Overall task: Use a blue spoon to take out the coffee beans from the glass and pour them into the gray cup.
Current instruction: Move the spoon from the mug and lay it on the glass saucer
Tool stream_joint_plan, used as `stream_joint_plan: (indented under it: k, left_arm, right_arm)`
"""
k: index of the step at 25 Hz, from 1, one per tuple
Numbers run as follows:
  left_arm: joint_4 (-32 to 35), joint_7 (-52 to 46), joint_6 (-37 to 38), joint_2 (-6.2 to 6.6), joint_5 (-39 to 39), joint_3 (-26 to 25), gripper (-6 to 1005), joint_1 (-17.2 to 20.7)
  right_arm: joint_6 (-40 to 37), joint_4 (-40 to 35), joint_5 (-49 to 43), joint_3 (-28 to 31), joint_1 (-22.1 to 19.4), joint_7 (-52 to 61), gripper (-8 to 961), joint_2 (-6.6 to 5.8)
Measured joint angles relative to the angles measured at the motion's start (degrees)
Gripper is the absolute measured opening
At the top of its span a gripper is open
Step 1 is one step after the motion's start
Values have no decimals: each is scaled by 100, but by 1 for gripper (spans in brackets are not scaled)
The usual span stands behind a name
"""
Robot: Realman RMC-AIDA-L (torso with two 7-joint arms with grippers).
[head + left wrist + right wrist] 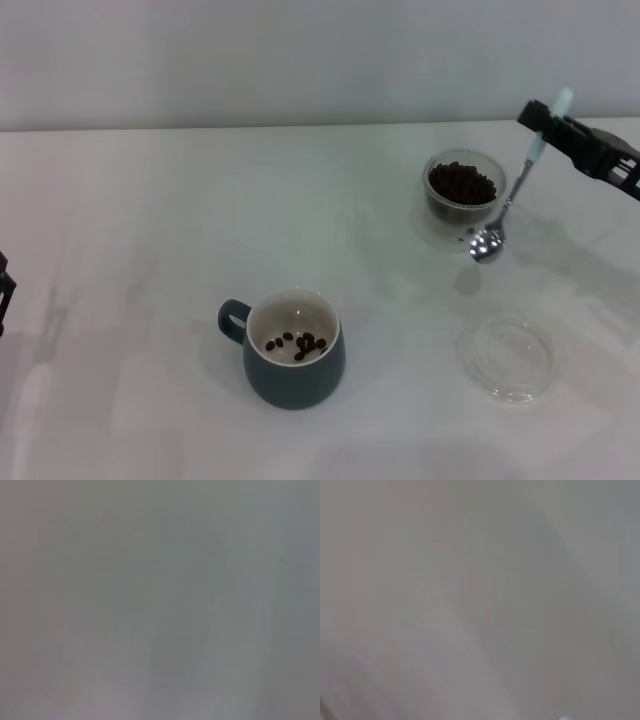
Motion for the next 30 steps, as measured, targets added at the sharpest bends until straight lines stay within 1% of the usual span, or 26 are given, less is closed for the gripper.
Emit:
stream_joint_plan:
  k: [3, 4, 5, 10, 12, 20, 23, 26, 30]
  left_arm:
    - [0, 0, 25, 0, 0, -1, 742, -5]
    - [-1, 0, 27, 0, 0, -1, 742, -6]
    - [0, 0, 27, 0, 0, -1, 742, -10]
    - [0, 0, 18, 0, 0, -1, 741, -16]
    - [0, 0, 16, 0, 0, 0, 741, -19]
    - [0, 0, 18, 0, 0, 0, 740, -59]
    - [0, 0, 38, 0, 0, 0, 740, -72]
    - [0, 0, 42, 0, 0, 0, 741, -82]
    - [1, 0, 43, -2, 0, 0, 741, -81]
  right_arm:
    - [220, 147, -73, 22, 43, -6, 148, -50]
    - [381, 191, -89, 24, 60, -7, 148, -42]
    - [381, 191, -89, 24, 60, -7, 148, -42]
    - [603, 207, -181, 6, 76, -32, 148, 42]
    - [678, 216, -268, 3, 81, -45, 148, 47]
    - [720, 363, -720, -19, 0, -21, 147, -142]
    - [692, 514, -837, -31, -6, -19, 147, -168]
    - [687, 633, -899, -69, -16, -14, 147, -170]
    - [684, 681, -907, -159, -67, -10, 147, -133]
